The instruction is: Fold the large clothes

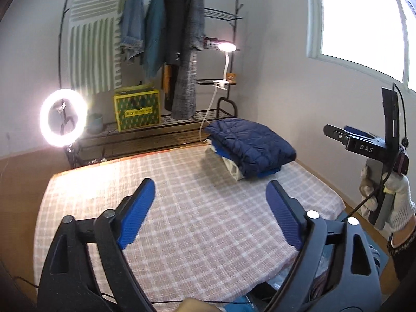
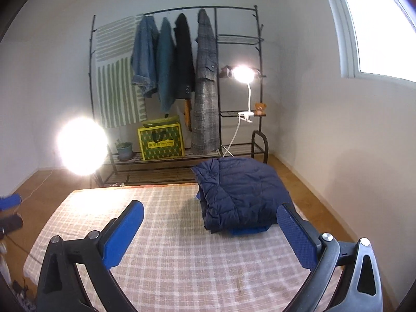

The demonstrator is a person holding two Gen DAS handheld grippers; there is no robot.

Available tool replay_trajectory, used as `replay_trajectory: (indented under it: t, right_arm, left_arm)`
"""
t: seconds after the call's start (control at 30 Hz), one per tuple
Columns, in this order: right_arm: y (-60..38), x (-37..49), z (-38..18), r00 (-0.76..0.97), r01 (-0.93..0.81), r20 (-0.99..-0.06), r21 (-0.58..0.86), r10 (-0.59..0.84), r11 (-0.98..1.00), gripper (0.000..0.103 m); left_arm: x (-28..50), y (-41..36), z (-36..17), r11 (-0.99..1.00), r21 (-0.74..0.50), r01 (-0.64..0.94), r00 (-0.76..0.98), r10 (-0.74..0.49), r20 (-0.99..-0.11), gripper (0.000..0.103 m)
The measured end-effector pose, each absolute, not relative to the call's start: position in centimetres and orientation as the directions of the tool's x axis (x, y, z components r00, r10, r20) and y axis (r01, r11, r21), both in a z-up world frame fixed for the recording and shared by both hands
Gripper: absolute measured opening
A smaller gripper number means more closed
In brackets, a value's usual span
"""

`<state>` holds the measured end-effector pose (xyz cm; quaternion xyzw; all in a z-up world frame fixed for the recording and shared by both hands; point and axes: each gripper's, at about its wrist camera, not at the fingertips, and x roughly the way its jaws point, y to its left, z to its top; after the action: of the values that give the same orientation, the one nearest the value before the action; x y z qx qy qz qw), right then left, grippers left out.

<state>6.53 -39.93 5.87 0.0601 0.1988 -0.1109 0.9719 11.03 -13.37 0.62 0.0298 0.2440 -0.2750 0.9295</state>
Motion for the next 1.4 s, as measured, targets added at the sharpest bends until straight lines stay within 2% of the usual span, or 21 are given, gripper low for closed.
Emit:
replay_trajectory:
  t: [0.07, 0.4, 0.63, 0.93, 1.4]
  right_arm:
    - [-39.9, 6.9, 5.0, 0.893, 0.253, -0.404, 0.092, -0.196, 0.963, 0.103]
    - [-38.3, 10.0, 0.0, 0.872, 0.328, -0.412, 0.092, -0.264, 0.940, 0.103]
    - [-37.9, 11.3, -2.1, 0.861, 0.350, -0.408, 0.042, -0.303, 0.936, 0.103]
    - [-38.3, 12.2, -3.2, 0.853, 0.341, -0.441, 0.066, -0.279, 0.938, 0.103]
    - [-38.3, 12.7, -4.0, 0.844, 0.334, -0.468, 0.080, -0.261, 0.939, 0.103]
  left_arm:
    - [11.4, -13.3, -0.6, 0.857, -0.077, 0.510, 0.738, -0.482, -0.472, 0.101]
    - [12.4, -15.3, -6.0, 0.876, 0.051, 0.479, 0.767, -0.389, -0.511, 0.102]
    - [13.8, -15.0, -7.9, 0.887, 0.033, 0.461, 0.756, -0.373, -0.537, 0.102]
    - [14.0, -15.2, -8.7, 0.886, 0.049, 0.461, 0.748, -0.358, -0.559, 0.103]
    - [14.6, -14.5, -9.2, 0.893, 0.009, 0.450, 0.722, -0.358, -0.592, 0.103]
